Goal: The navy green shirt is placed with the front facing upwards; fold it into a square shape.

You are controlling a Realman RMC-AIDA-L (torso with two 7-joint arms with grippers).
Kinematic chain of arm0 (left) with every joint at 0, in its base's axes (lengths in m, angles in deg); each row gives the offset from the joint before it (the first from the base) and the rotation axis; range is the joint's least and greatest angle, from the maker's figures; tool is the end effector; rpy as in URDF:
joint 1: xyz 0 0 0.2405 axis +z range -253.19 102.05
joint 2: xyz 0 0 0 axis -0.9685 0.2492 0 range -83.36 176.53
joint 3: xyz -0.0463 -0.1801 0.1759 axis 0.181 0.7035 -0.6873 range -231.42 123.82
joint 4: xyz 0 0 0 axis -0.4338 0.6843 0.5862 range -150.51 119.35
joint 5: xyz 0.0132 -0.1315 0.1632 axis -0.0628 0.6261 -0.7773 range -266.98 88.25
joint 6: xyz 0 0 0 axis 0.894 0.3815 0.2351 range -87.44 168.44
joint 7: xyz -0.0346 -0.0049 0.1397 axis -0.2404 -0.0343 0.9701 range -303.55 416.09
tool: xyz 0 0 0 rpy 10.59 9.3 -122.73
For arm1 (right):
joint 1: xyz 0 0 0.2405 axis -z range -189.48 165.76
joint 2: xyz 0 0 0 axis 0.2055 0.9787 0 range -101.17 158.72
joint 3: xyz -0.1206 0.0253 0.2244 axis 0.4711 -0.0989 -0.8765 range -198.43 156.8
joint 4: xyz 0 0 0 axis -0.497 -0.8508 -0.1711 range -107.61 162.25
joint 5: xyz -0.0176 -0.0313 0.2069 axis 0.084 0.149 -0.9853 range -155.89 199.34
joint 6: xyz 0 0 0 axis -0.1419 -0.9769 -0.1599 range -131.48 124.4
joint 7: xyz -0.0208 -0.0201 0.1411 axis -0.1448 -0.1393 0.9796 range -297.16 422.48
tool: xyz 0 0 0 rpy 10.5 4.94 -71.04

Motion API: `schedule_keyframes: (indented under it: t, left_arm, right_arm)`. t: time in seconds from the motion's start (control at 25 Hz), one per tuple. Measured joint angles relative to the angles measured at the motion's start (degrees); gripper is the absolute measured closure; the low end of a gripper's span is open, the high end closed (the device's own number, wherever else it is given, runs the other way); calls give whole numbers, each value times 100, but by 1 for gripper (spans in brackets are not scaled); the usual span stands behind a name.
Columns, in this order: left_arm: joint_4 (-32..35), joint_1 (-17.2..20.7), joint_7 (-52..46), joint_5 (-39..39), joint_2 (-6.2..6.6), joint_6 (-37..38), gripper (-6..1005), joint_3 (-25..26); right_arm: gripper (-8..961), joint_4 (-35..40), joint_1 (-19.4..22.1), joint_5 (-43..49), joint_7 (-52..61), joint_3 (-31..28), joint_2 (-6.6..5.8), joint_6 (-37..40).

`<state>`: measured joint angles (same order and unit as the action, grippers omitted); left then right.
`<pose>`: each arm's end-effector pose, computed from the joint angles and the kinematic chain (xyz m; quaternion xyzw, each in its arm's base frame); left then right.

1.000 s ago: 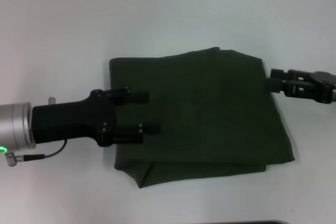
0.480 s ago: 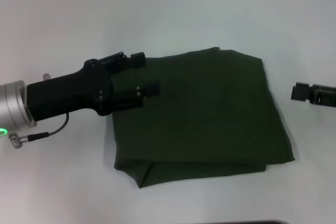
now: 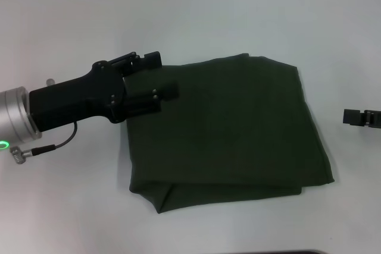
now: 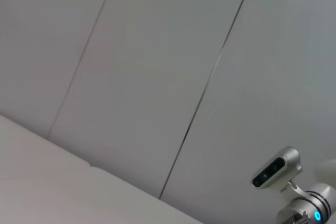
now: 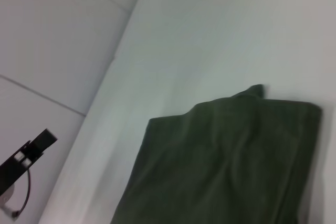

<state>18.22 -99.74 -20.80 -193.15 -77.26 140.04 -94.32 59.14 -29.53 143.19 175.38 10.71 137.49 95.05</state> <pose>-0.2461 0.2790 -0.0255 -0.8884 -0.2407 -0.3855 0.0643 0.3638 0.2445 0.0634 -0.7724 0.5868 0.2322 0.0715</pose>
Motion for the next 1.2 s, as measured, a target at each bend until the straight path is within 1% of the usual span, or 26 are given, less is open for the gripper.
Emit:
schedule_keyframes:
  t: [0.16,0.44,0.8,0.92,1.12,1.2]
  left_arm:
    - [1,-13,0,2,1,-21,155,0]
    - [4,-46,0,8,-4,-53,155,0]
    - [-3,-52,0,-31,-8,-157,155,-49]
    - [-13,-53,0,-63,-8,-168,155,-72]
    - [-15,-52,-19,-89,-2,-128,155,-97]
    - [-15,-48,-43,-98,0,-110,155,-101]
  right_arm:
    - [71,0,1,152,56,-95,-9,-111]
    - [72,-41,-38,403,69,-100,66,-204]
    - [74,-49,-18,398,24,-131,112,-201]
    - [75,-49,-79,372,-223,-182,189,-159]
    - [76,-60,-271,355,-987,-342,434,-190]
    - [77,-63,-329,354,-1213,-398,501,-211]
